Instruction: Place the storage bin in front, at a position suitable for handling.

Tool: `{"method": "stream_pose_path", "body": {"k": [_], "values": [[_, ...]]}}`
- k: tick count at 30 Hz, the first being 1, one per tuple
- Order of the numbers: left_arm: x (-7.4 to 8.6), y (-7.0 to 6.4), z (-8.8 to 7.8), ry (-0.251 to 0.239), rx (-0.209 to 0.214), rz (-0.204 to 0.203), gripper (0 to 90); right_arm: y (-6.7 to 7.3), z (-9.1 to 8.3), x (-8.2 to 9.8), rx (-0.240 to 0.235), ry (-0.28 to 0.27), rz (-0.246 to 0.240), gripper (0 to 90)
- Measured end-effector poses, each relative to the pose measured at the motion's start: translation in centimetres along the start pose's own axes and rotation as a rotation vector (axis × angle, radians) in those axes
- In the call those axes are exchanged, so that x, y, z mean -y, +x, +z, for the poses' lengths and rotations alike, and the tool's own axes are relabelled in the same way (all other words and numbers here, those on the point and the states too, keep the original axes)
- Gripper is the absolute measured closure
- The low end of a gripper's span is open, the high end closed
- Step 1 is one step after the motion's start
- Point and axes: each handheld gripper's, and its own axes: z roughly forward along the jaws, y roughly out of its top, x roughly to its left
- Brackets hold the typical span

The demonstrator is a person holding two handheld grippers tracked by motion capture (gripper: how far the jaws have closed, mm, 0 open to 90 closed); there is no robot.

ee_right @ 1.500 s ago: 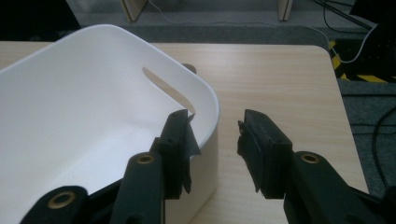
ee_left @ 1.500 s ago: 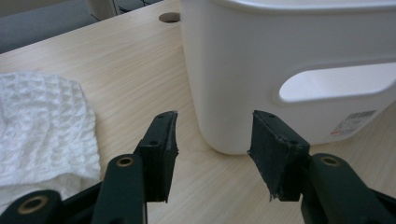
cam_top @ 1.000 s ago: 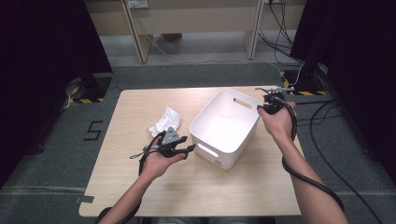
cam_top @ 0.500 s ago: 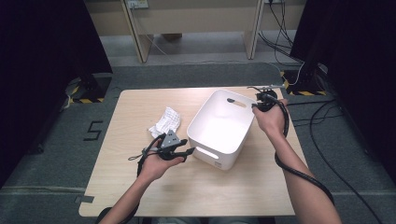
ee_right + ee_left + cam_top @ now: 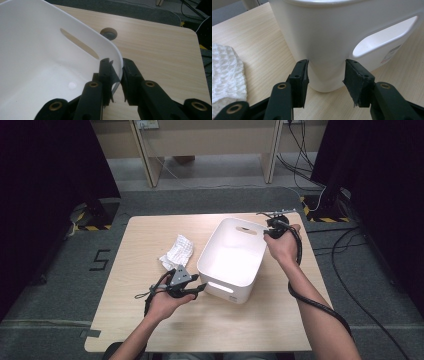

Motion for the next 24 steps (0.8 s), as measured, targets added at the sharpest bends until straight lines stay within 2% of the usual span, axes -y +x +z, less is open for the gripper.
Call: {"method": "stream_pose_path", "body": {"k": [10,17,24], "values": [[-0.19,-0.20,-0.09,0.003,-0.014,0.012,53.8,0.10,-0.06,-0.09,0.005,0.013,-0.011,79.1],[0.02,-0.72,-0.28,0.002,-0.013,0.007,54.2,0.42,0.18,-0.44,0.019,0.021,-0.040,79.5],[0.03,-0.94,-0.42,0.000,-0.043,0.008,54.2,0.84,0.35,-0.64,0.027,0.026,-0.050,80.3]]}}
